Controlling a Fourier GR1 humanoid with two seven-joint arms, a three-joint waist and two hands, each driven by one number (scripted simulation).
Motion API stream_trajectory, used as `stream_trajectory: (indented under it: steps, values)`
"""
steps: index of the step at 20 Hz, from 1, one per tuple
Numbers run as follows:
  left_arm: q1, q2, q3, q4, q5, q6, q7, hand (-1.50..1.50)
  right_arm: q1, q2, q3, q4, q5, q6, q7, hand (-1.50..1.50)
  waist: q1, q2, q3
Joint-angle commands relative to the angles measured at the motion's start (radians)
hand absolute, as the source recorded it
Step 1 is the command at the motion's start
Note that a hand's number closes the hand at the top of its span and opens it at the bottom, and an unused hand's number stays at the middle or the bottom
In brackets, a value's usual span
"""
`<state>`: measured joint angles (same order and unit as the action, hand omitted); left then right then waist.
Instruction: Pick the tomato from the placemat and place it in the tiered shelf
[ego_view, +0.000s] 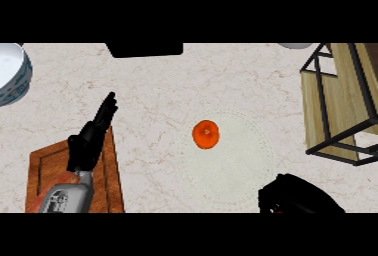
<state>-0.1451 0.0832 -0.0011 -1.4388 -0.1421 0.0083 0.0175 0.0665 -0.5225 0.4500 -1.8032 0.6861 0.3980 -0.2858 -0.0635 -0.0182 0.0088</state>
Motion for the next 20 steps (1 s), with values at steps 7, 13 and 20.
stream_trajectory:
  steps: [7,13,20]
  values:
    - [0.037,0.024,0.042,-0.007,0.006,0.017,-0.014,0.0,0.115,-0.309,-0.348,-0.077,-0.407,0.13,-0.517,1.5,-0.061,0.0,-0.003]
    - [0.053,0.027,0.032,-0.036,0.016,-0.002,0.002,0.0,0.121,-0.467,-0.659,0.061,-0.666,0.147,-0.656,1.5,-0.045,-0.002,-0.004]
    - [0.039,0.017,0.027,-0.021,0.017,-0.005,-0.019,0.0,0.134,-0.636,-0.913,0.293,-0.978,0.27,-0.714,1.5,-0.007,0.01,-0.007]
